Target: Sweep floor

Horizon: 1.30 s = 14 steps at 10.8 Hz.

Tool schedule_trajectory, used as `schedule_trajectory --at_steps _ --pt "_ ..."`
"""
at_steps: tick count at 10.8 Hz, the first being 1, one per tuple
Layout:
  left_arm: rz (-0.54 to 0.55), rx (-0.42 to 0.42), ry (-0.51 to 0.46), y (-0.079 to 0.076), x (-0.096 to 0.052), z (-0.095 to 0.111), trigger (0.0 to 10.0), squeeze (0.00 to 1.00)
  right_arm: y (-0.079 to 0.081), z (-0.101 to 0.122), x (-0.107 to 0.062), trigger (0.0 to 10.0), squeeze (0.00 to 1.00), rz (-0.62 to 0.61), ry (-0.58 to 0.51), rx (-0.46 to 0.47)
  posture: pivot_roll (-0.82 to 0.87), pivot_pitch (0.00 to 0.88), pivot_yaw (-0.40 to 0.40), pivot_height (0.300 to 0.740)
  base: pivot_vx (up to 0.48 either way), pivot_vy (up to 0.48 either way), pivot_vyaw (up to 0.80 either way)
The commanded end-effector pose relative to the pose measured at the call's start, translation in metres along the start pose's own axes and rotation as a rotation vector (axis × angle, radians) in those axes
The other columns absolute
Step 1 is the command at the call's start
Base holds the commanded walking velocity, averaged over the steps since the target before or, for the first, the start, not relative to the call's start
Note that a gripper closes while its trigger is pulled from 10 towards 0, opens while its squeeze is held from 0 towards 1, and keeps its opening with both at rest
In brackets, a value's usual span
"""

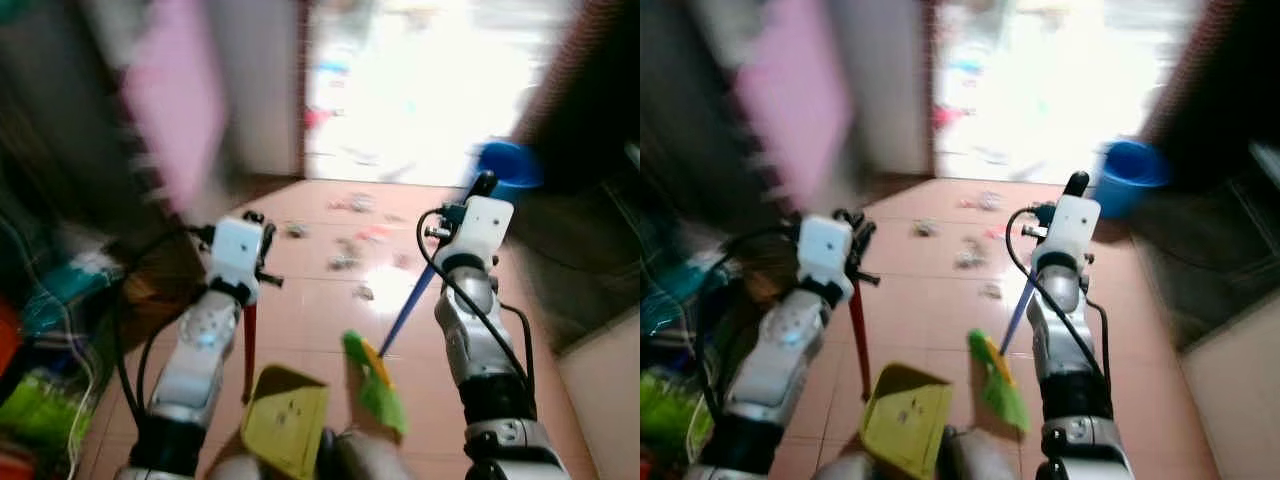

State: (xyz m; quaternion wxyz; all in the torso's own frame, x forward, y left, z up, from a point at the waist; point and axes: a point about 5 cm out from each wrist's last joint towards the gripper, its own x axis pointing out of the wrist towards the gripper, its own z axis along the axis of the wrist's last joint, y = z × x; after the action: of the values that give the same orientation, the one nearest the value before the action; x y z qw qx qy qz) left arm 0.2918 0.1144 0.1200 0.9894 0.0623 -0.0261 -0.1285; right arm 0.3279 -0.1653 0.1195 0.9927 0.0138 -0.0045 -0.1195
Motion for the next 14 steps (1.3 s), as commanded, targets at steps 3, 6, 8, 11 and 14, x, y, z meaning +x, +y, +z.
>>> schedule_trajectory --at_steps 3,6,8,11,14 --pt "0.005 0.016 -0.039 0.003 0.0012 0.0088 10.0 0.0 -0.0004 0.0059 0.0021 10.0 0.0 0.005 -0.021 -0.022 0.01 0.07 -0.004 0.74 0.339 0.214 -0.27" --pt "0.019 0.012 -0.028 0.0048 0.0005 0.0074 10.0 0.0 -0.0006 0.0071 0.0031 10.0 0.0 0.008 -0.024 -0.03 0.0 0.074 -0.009 0.74 0.311 0.365 0.0" --pt "0.031 0.013 -0.021 0.0055 0.0009 0.0065 10.0 0.0 0.0001 0.0077 0.0046 10.0 0.0 0.011 -0.025 -0.038 0.0 0.075 -0.011 0.74 0.302 0.373 0.0" --pt "0.036 0.04 -0.031 0.0076 0.0038 0.0099 10.0 0.0 0.0027 0.0067 0.0056 10.0 0.0 0.02 -0.015 -0.036 0.01 0.076 -0.026 0.74 0.322 0.337 0.0" --pt "0.077 0.04 -0.051 0.0066 -0.0011 0.0101 10.0 0.0 0.0037 0.0063 0.0053 10.0 0.0 0.026 -0.019 -0.041 0.01 0.075 -0.022 0.74 0.125 0.0 0.0"
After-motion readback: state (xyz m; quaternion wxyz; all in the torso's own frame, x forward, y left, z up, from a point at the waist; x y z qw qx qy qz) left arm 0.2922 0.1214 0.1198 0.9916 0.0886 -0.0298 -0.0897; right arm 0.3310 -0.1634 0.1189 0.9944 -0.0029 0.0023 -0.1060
